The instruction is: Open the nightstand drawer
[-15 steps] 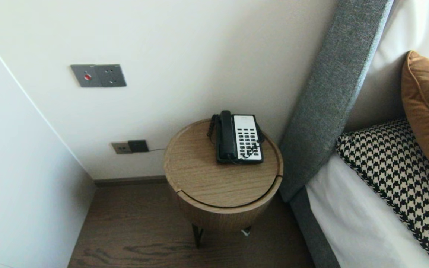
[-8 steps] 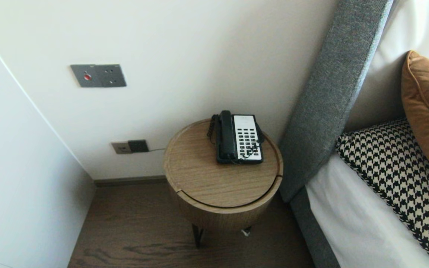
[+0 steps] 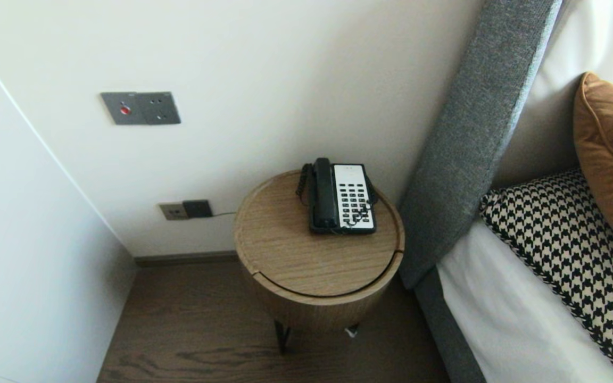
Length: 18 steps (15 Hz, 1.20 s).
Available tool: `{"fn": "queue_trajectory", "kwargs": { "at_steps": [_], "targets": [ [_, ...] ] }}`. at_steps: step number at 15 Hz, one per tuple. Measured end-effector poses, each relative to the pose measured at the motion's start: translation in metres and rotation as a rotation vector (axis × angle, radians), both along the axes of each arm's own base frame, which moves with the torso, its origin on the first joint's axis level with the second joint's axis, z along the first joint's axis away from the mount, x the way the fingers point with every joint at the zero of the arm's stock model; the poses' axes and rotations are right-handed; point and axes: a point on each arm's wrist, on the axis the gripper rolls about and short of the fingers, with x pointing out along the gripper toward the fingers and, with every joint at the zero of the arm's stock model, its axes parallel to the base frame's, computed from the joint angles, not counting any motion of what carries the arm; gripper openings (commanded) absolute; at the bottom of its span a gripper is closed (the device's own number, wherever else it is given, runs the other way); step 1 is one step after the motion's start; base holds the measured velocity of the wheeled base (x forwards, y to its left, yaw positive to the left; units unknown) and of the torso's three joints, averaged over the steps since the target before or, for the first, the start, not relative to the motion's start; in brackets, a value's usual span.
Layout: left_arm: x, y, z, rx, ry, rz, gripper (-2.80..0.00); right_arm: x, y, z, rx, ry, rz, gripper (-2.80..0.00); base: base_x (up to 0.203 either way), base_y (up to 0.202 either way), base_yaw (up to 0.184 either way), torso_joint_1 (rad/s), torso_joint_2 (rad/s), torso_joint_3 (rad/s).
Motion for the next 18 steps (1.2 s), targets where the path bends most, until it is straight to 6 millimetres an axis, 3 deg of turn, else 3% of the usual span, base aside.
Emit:
{"fn": "queue_trajectory", "kwargs": {
  "at_steps": [18],
  "targets": [
    [0.0000, 0.0000, 0.0000, 0.000, 0.000, 0.000, -2.80, 0.0000, 0.0000, 0.0002, 0.001, 0.000, 0.001, -2.80, 0.000, 0.000, 0.000, 0.000, 0.00, 0.000]
  ]
}}
